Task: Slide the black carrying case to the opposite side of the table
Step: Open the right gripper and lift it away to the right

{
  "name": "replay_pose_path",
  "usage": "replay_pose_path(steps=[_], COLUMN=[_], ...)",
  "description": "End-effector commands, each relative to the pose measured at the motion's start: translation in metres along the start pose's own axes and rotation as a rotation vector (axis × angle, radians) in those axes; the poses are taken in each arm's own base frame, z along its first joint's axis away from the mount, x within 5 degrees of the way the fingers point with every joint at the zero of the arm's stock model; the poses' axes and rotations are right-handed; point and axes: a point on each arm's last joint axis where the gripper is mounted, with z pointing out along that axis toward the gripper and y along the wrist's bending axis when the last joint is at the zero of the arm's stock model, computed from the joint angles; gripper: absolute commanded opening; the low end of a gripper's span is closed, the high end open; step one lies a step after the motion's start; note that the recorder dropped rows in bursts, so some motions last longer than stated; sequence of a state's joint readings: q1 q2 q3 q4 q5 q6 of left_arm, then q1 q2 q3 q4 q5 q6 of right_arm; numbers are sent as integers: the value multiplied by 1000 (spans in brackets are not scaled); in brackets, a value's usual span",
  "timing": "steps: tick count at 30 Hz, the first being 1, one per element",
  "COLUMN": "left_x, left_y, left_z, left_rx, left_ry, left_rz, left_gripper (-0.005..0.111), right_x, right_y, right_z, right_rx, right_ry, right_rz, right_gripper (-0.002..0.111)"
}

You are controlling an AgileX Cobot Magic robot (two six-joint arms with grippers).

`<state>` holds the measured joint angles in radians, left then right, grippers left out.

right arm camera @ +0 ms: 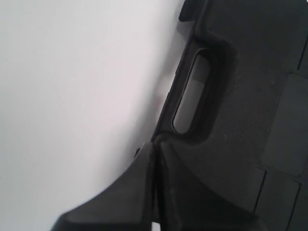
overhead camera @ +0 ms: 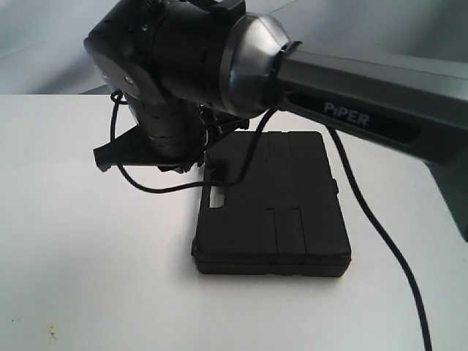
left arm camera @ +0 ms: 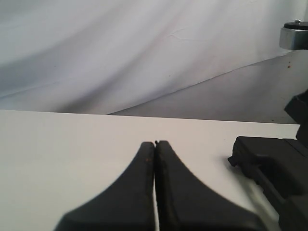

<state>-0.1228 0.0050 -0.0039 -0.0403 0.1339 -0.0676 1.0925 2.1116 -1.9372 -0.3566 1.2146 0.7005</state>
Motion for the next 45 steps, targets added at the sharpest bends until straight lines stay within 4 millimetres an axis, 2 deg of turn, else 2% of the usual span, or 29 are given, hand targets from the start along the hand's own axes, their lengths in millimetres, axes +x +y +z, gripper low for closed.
replay_pose_path(steps=[1, 8, 13, 29, 38, 45], left_x=[1, 1, 1, 1, 1, 1], left_y=[0, 0, 0, 0, 0, 0], left_z=[0, 0, 0, 0, 0, 0], left_rx=[-4, -4, -4, -4, -4, -4], left_ry=[-3, -3, -3, -3, -3, -3], left_rz=[-5, -5, -5, -5, -5, -5], left_gripper=[1, 1, 1, 1, 1, 1], right_x=[18, 47, 65, 121, 153, 188], right_y=[-3, -12, -25, -97, -145, -183], right_z=[-18, -44, -59, -112, -113, -101], right_rx=[36, 28, -1, -104, -191, -219], right_ry=[-13, -4, -11, -170, -220, -223], right_rz=[-34, -47, -28, 70, 211, 312], right_gripper=[0, 0, 0, 0, 0, 0])
